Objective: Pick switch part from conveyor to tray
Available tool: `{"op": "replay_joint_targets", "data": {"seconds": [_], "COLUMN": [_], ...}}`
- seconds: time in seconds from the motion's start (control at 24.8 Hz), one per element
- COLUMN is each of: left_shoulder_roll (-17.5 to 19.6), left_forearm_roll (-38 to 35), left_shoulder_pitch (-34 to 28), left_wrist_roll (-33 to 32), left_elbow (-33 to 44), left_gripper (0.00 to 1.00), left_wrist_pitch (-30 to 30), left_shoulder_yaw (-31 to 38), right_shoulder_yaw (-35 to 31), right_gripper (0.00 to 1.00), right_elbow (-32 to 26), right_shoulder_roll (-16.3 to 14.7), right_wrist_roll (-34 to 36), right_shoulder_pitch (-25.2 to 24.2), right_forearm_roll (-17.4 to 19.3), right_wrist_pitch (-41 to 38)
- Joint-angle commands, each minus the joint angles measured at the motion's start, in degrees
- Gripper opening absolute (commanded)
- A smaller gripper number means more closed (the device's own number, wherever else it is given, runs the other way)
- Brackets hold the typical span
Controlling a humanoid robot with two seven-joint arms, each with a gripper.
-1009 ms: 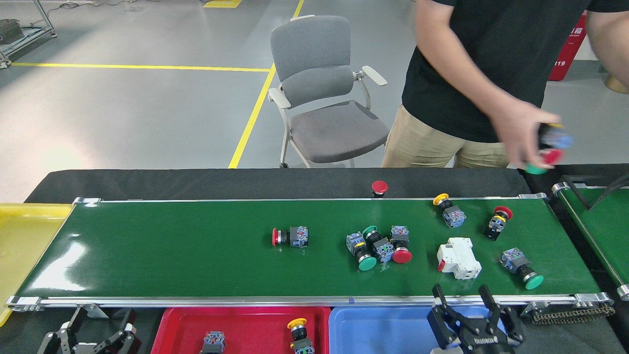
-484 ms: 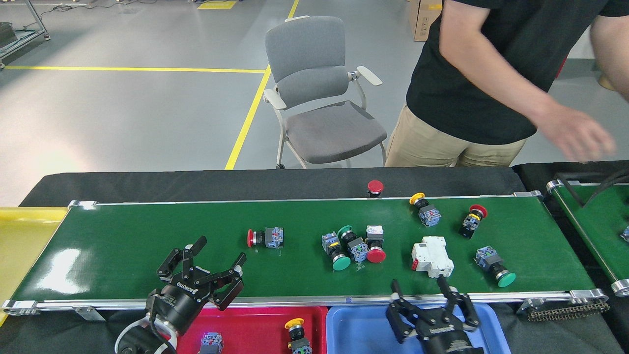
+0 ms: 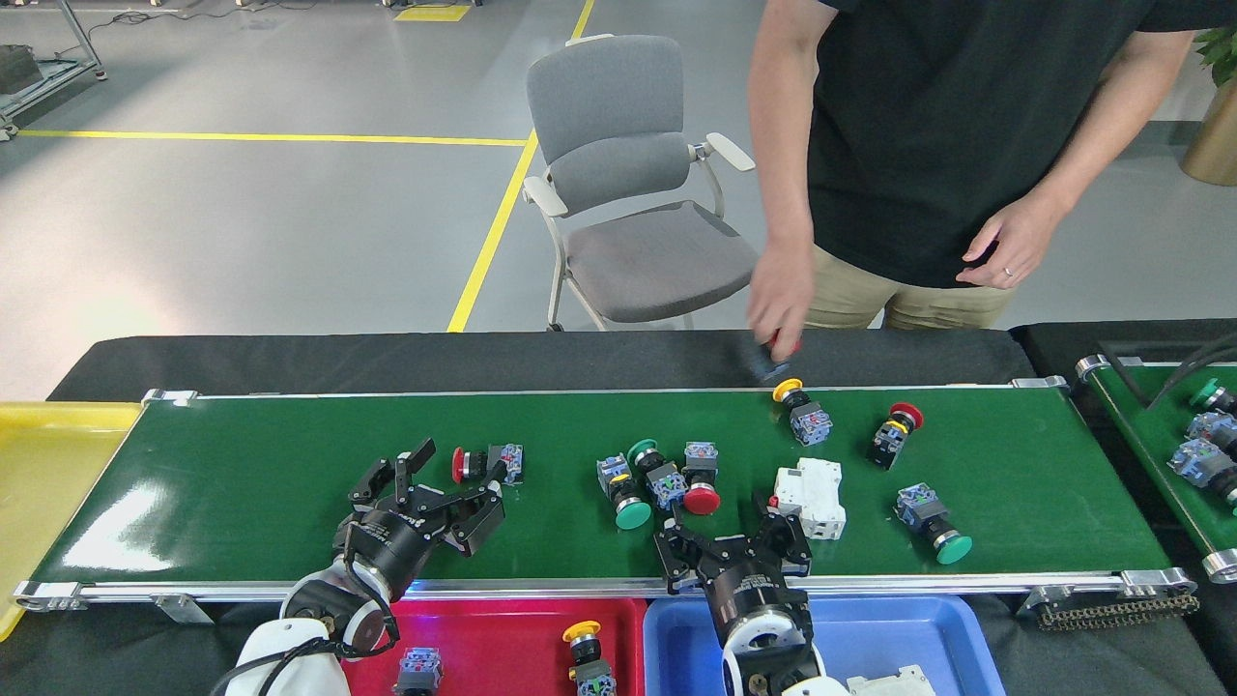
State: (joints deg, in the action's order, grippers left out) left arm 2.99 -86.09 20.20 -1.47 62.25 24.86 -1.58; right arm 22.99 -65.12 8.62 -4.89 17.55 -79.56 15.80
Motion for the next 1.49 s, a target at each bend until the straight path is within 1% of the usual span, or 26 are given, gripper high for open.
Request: {"op": "replay_joint_targets", "data": {"seconds": [0.0, 0.08, 0.16, 0.2, 0.28, 0.4, 0.48, 0.52, 0.61, 0.65, 0.69, 0.73, 0.77, 0.81, 0.85, 0.89, 0.93, 1.01, 1.05, 1.13, 1.17, 1.25, 1.33, 1.37, 1.45], "left_shoulder_roll": [0.2, 0.4, 0.7, 0.7, 0.6, 0.4, 0.4, 0.4, 0.3, 0.3, 0.3, 0.3, 0.3, 0.3, 0.1, 0.1, 0.1, 0.2, 0.5, 1.1, 1.5, 3.8, 6.2, 6.6, 7.3], "left_forearm_roll": [0.0, 0.0, 0.0, 0.0, 0.0, -0.1, -0.1, -0.1, -0.1, 0.0, 0.0, 0.0, 0.0, 0.0, 0.0, 0.0, 0.0, 0.0, 0.0, 0.0, 0.0, 0.4, 0.7, 0.8, 1.2], "left_shoulder_pitch": [1.9, 2.1, 2.0, 2.0, 2.0, 2.0, 2.1, 2.2, 2.8, 3.4, 4.1, 4.8, 5.3, 5.9, 6.4, 6.7, 6.8, 6.5, 5.8, 3.1, 1.0, -4.5, -11.1, -13.7, -19.3], "left_wrist_roll": [0.6, 0.6, 0.6, 0.6, 0.6, 0.6, 0.6, 0.6, 0.6, 0.6, 0.6, 0.6, 0.6, 0.6, 0.9, 1.7, 2.9, 5.6, 7.7, 10.9, 11.3, 11.3, 11.4, 11.4, 11.4], "left_elbow": [-1.5, -2.2, -2.4, -2.4, -2.5, -2.5, -2.7, -3.0, -5.0, -5.9, -7.2, -8.5, -9.4, -10.1, -10.7, -11.0, -11.0, -10.8, -10.4, -8.4, -4.3, 3.3, 12.5, 16.6, 23.9], "left_gripper": [1.00, 1.00, 1.00, 1.00, 1.00, 1.00, 1.00, 1.00, 1.00, 1.00, 1.00, 1.00, 1.00, 1.00, 0.99, 0.95, 0.83, 0.47, 0.26, 0.20, 0.19, 0.17, 0.16, 0.16, 0.17], "left_wrist_pitch": [-0.3, -0.8, -1.0, -1.0, -1.0, -2.1, -3.9, -4.7, -6.7, -7.5, -8.7, -9.9, -11.4, -12.7, -14.1, -15.2, -15.5, -14.8, -13.7, -9.4, -6.0, -1.7, 1.3, 2.7, 7.8], "left_shoulder_yaw": [0.1, 0.1, 0.1, 0.1, 0.1, 0.0, -0.1, -0.1, -0.7, -1.1, -1.8, -2.5, -2.7, -2.8, -2.8, -2.8, -2.8, -2.8, -2.9, -3.2, -3.2, -2.5, -1.7, -1.0, 0.7], "right_shoulder_yaw": [0.1, 0.3, 0.4, 0.4, 0.4, 0.4, 0.4, 0.5, 0.7, 0.7, 0.7, 0.7, 0.7, 0.7, 0.8, 0.8, 0.8, 0.8, 0.7, 0.5, -0.1, -2.9, -8.0, -10.6, -16.6], "right_gripper": [0.63, 0.50, 0.38, 0.36, 0.29, 0.27, 0.27, 0.27, 0.28, 0.28, 0.29, 0.35, 0.42, 0.62, 0.92, 0.98, 0.98, 0.98, 0.98, 0.98, 0.98, 0.98, 0.98, 0.98, 0.97], "right_elbow": [3.0, 3.5, 3.1, 2.8, 0.6, -4.0, -8.7, -11.9, -20.5, -23.4, -26.8, -28.9, -29.4, -29.3, -29.3, -29.3, -29.3, -29.3, -29.3, -29.3, -29.5, -30.2, -31.6, -31.6, -31.7], "right_shoulder_roll": [0.4, 0.3, -0.2, -0.2, -0.4, -0.8, -2.1, -2.8, -5.1, -6.0, -6.9, -7.3, -7.3, -7.0, -6.2, -5.5, -4.7, -4.7, -4.8, -4.2, -4.1, -4.0, -4.0, -3.9, -3.9], "right_wrist_roll": [0.1, 0.0, 0.2, 0.2, 0.3, 0.2, 0.0, -0.1, -1.2, -1.6, -1.8, -1.8, -2.0, -2.3, -2.9, -3.8, -4.5, -5.0, -5.4, -7.1, -7.2, -7.1, -6.6, -5.9, -3.7], "right_shoulder_pitch": [3.1, 3.9, 3.8, 3.7, 3.1, 1.0, -1.5, -3.5, -10.2, -12.8, -16.6, -19.1, -20.8, -21.4, -21.6, -21.6, -21.5, -21.3, -21.1, -20.7, -20.2, -19.3, -18.6, -17.9, -17.4], "right_forearm_roll": [2.0, 4.2, 4.7, 4.7, 4.7, 4.7, 4.7, 4.7, 4.7, 4.7, 4.7, 4.7, 4.5, 4.3, 4.3, 4.4, 4.4, 4.5, 4.6, 4.7, 4.8, 4.8, 4.8, 4.8, 4.8], "right_wrist_pitch": [-1.0, -4.1, -6.6, -6.7, -8.0, -11.1, -13.3, -15.1, -21.5, -24.4, -28.5, -32.4, -35.3, -36.3, -35.9, -36.1, -36.1, -36.2, -36.2, -35.7, -35.3, -33.6, -31.5, -31.1, -28.0]}}
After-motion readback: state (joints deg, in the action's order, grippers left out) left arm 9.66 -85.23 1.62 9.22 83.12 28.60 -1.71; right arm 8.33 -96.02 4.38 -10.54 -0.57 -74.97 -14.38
